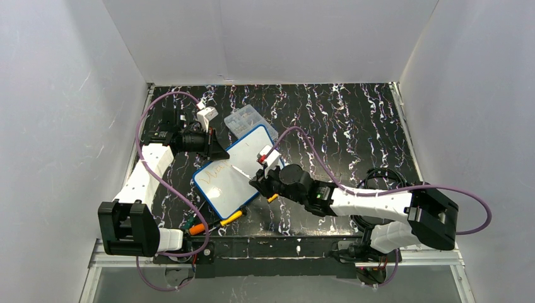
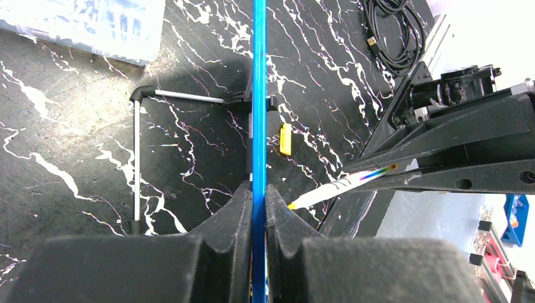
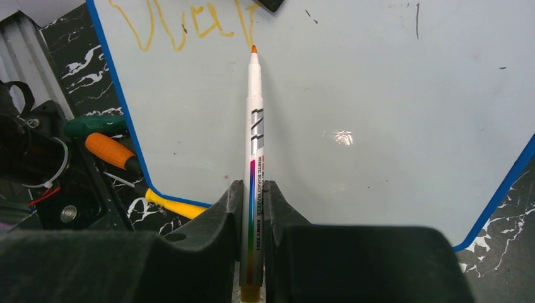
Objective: Write a sentence on the whiteboard
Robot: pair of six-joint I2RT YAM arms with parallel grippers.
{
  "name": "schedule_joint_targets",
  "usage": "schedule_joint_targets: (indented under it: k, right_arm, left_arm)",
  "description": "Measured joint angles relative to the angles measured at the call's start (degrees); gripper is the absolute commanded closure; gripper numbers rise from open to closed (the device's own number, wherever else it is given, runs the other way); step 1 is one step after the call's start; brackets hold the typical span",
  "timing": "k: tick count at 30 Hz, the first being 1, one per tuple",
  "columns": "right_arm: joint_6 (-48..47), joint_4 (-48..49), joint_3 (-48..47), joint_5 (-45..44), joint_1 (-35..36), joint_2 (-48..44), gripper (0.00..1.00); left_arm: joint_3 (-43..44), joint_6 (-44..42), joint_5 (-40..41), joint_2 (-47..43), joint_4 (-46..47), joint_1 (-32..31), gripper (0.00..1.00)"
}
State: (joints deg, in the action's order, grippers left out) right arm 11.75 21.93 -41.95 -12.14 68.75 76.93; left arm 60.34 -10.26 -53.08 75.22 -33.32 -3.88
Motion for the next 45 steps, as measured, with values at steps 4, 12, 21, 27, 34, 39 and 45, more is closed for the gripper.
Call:
schedule_joint_targets:
  k: [4,12,21,27,34,39,45]
  right_arm:
    - [0.0,-0.5,-0.9,-1.2,0.0,0.8,0.99]
    - [0.0,-0.9,-3.0,-2.4,0.0,2.8,0.99]
    - [0.0,-1.3,-4.3,-3.2,0.0,4.2,0.99]
    - [0.2,-1.7,-4.7,-3.2,0.0,4.5,0.99]
    - [1.8,-2.4,-4.0,-2.9,0.0,4.5,0.99]
    - [2.3,-2.6,-3.6,-2.7,0.0,4.5,0.99]
    - [2.8,-2.6,-3.6,-2.6,0.0,4.5,0.99]
  left_arm:
    - [0.0,0.0,0.0,0.0,0.0,0.0,1.0]
    - [0.0,0.0,0.0,0.0,0.0,0.0,1.0]
    - [0.0,0.0,0.0,0.0,0.0,0.0,1.0]
    - [0.0,0.0,0.0,0.0,0.0,0.0,1.0]
    - [0.0,0.0,0.0,0.0,0.0,0.0,1.0]
    - [0.0,0.0,0.0,0.0,0.0,0.0,1.0]
    - [0.0,0.0,0.0,0.0,0.0,0.0,1.0]
